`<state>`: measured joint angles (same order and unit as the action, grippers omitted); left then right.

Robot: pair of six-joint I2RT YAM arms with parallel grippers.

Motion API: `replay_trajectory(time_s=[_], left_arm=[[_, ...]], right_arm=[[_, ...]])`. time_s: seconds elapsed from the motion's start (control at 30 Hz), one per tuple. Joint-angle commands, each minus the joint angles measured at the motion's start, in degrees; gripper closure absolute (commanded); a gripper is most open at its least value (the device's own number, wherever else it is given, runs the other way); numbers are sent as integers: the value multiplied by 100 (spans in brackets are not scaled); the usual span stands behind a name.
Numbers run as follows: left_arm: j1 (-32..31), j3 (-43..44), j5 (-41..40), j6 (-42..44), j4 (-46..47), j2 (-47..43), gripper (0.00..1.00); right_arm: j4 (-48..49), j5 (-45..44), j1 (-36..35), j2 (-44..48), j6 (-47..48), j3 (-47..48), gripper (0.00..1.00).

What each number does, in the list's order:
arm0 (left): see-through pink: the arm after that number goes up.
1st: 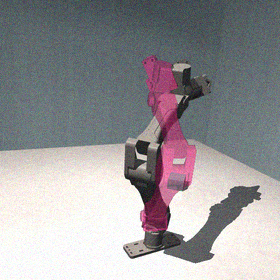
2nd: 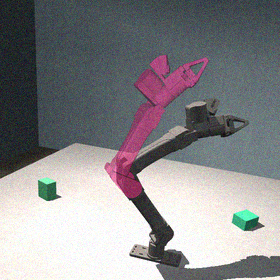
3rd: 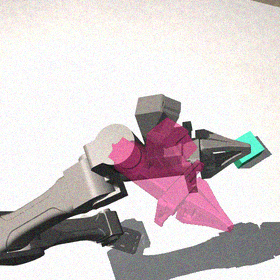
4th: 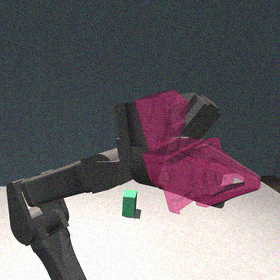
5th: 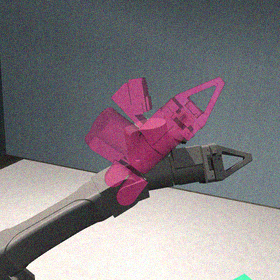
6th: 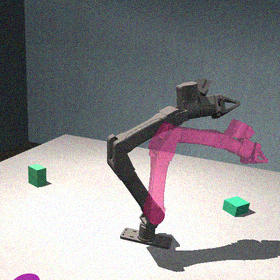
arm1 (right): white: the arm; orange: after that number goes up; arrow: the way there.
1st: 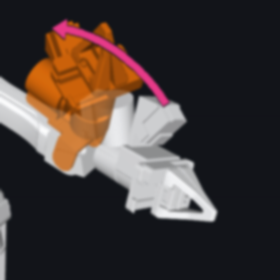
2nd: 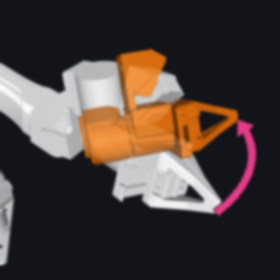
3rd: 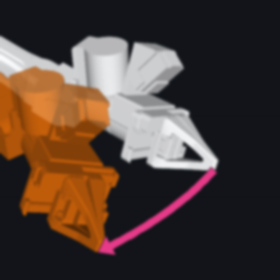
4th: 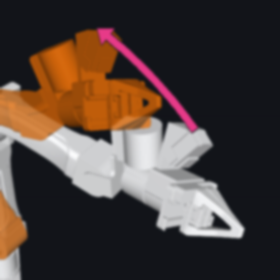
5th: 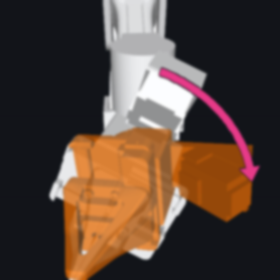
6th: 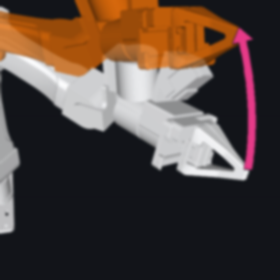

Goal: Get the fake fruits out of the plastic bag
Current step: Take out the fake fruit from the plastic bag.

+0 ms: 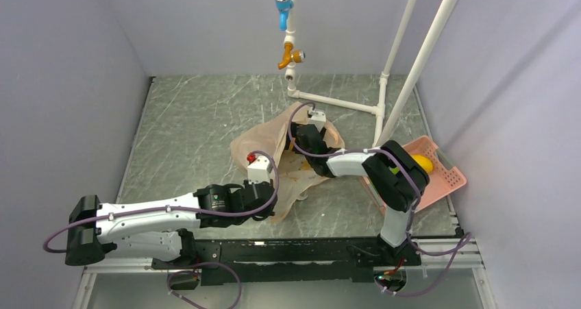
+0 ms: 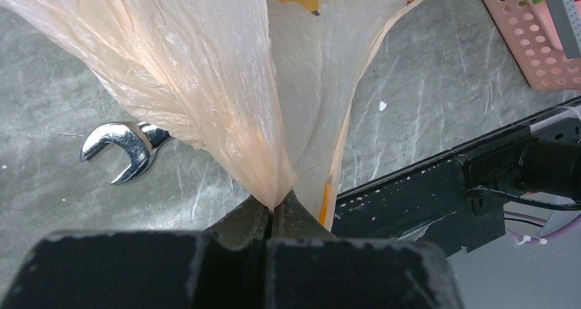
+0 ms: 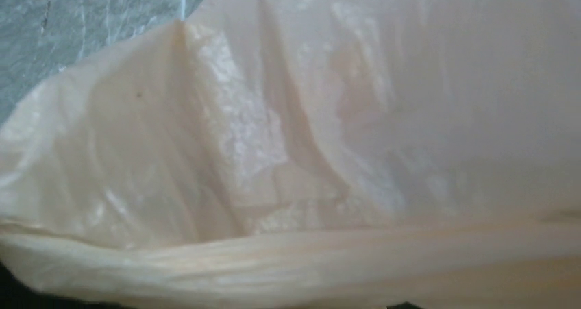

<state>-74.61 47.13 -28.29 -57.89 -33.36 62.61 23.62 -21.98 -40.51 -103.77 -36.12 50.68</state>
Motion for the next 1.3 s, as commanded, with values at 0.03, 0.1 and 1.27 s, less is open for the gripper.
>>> replay_trajectory(time_s=[0.03, 0.1, 1.27], left_arm=[[-27, -110, -32, -33, 159, -182, 100], [-28, -146, -24, -66, 172, -217, 100], [-27, -25, -248, -157, -111, -180, 100]], right_arm=[[395, -154, 17, -427, 8, 558, 15], [62, -410, 19, -549, -142, 734, 16], [-1203, 1448, -14, 1150, -164, -16, 94]])
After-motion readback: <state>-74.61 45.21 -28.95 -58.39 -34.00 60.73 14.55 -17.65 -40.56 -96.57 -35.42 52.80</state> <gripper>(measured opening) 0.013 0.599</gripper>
